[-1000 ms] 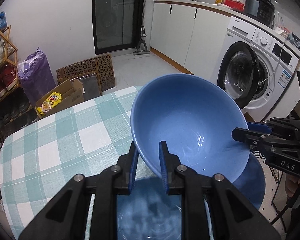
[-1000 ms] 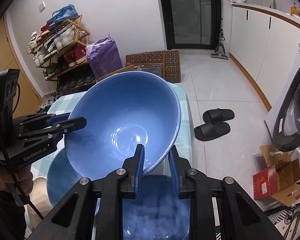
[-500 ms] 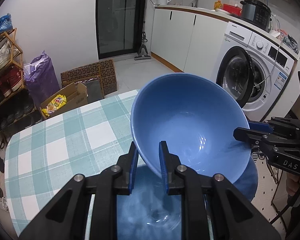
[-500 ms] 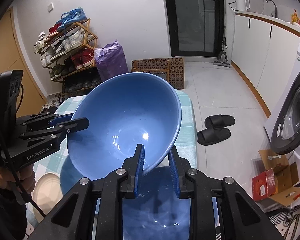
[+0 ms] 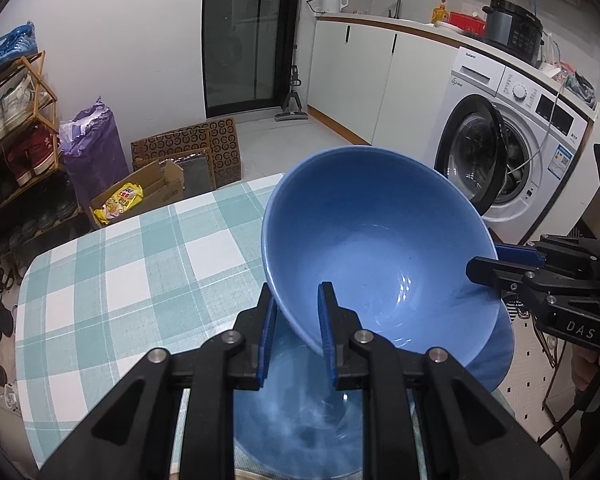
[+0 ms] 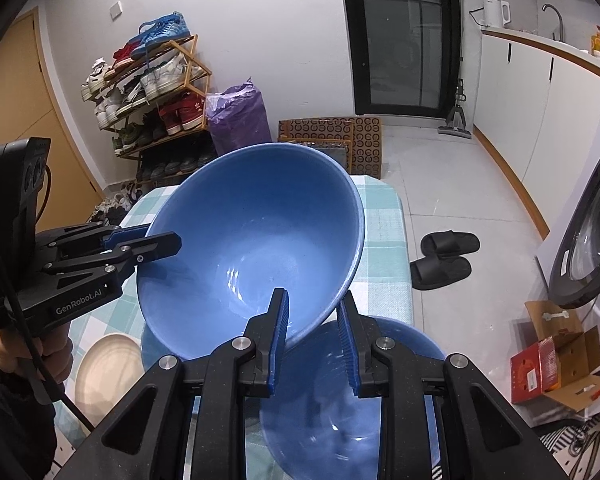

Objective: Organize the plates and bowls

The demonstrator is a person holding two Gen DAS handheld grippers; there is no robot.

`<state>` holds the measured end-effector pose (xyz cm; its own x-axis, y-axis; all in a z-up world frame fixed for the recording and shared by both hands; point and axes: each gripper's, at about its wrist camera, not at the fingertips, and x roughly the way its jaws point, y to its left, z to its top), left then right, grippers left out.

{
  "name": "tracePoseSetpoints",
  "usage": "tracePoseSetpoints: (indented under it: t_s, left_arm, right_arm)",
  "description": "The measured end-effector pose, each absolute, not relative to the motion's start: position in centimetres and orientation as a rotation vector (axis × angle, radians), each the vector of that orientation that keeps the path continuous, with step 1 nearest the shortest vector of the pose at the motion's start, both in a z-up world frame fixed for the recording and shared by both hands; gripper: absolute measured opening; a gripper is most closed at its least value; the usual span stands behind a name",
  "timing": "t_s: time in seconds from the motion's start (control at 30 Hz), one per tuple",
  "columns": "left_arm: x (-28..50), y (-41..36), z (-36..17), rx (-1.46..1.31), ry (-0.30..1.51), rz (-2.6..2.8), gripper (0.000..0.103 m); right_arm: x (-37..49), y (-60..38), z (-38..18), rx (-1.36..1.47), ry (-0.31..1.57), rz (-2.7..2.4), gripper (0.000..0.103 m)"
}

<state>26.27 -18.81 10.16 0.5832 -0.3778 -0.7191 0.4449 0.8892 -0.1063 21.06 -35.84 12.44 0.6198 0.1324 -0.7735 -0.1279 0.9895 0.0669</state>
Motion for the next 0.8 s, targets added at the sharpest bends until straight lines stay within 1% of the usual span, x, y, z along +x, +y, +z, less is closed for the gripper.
tracePoseSetpoints:
  t_s: [0.8]
  left_arm:
    - [23.8, -15.4, 9.3, 0.06, 0.825, -0.448, 0.019]
  right_arm:
    - [19.7, -33.2, 10.5, 0.012, 0.916, 0.222, 0.025]
